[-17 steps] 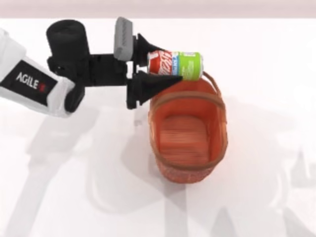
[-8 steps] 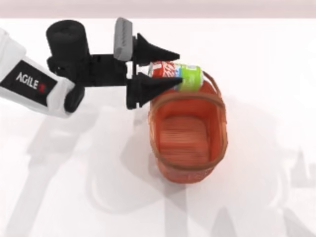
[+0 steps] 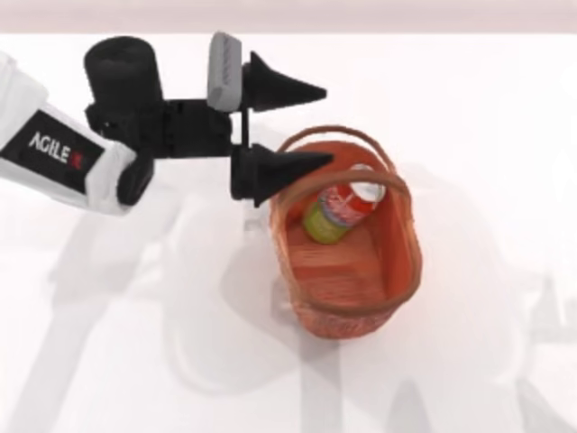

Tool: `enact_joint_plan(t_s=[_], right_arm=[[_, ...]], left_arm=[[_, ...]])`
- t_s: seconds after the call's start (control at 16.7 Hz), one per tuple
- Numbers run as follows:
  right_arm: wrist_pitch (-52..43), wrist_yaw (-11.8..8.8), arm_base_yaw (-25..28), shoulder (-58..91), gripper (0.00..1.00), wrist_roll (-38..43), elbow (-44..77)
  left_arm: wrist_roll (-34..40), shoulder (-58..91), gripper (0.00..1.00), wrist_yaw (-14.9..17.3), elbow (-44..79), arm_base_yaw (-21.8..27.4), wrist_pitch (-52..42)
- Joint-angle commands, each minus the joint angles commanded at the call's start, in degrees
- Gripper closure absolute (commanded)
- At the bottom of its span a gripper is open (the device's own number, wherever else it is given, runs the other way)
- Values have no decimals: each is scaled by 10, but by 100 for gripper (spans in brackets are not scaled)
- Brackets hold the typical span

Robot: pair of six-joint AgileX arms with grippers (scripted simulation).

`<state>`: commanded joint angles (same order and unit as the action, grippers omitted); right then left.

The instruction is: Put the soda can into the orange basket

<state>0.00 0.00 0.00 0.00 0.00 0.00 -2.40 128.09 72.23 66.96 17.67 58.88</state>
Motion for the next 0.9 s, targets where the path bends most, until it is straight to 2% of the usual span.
enact_joint_plan(t_s=[0.24, 0.42, 0.66, 0.9], right_arm=[[0, 0, 0, 0, 0, 0, 0], [-33, -2, 14, 35, 0, -18, 35], [-142, -4, 58, 165, 0, -81, 165], [-293, -3, 120, 374, 0, -173, 376]], left_arm=[[0, 0, 0, 0, 0, 2, 0], [5, -29, 0, -21, -11, -5, -13], [24, -144, 0, -94, -57, -31, -67], [50, -334, 0, -205, -145, -66, -157]])
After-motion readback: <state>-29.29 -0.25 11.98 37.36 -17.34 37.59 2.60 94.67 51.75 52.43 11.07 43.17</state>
